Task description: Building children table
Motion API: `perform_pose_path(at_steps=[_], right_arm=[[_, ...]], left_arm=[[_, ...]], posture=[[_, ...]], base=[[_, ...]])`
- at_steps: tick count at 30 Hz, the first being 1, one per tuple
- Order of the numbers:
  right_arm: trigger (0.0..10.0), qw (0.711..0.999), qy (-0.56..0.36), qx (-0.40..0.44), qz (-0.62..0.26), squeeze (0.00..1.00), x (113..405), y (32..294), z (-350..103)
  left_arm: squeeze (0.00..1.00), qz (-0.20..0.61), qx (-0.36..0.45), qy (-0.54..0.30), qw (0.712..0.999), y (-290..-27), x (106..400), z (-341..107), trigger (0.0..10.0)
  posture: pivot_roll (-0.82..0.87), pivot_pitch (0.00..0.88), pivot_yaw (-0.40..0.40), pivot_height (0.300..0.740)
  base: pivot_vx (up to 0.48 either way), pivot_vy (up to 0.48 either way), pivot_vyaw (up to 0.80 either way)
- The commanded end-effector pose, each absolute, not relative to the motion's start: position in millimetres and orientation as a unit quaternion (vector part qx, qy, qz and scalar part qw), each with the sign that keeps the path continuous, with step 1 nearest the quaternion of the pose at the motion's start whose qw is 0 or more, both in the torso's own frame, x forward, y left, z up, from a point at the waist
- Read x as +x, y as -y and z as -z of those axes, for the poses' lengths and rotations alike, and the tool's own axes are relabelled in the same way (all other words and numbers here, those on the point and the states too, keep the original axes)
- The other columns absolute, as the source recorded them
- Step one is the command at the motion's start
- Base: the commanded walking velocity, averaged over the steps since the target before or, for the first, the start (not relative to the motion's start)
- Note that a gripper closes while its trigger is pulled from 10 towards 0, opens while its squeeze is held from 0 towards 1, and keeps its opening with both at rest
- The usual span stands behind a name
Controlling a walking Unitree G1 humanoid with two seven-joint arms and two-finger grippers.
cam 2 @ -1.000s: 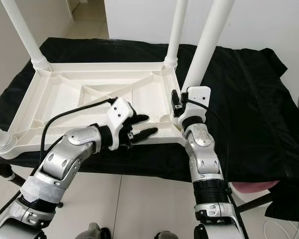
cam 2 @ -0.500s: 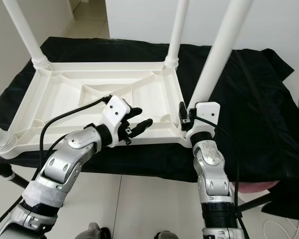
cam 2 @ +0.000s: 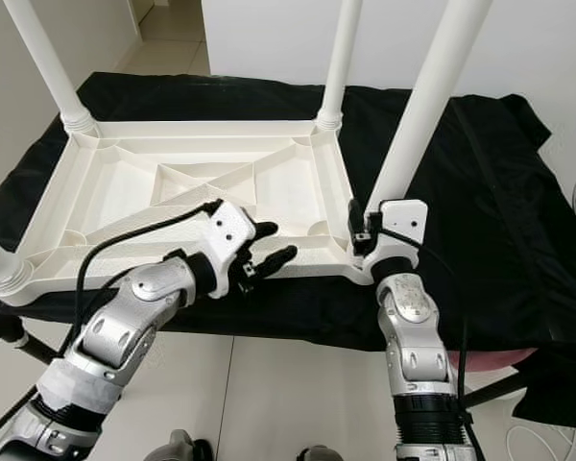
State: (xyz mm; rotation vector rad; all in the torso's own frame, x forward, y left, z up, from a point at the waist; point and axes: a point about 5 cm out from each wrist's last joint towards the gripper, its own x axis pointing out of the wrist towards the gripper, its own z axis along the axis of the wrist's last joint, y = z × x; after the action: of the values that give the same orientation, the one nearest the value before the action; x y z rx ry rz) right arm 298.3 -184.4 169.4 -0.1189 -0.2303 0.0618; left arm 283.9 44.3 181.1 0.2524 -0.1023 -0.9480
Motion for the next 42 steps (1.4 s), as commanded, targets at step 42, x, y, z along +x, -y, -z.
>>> perform_pose_path(at_steps=[42], right_arm=[[10.0, 0.990, 0.045, -0.062, -0.117, 0.00, 289, 193, -127]], left_arm=[[0.00, 0.484, 0.135, 0.046, 0.863, -47, 278, -183, 10.0]], posture=[[-0.09, 0.096, 0.031, 0.740]], base=[[0.000, 0.000, 0.00]])
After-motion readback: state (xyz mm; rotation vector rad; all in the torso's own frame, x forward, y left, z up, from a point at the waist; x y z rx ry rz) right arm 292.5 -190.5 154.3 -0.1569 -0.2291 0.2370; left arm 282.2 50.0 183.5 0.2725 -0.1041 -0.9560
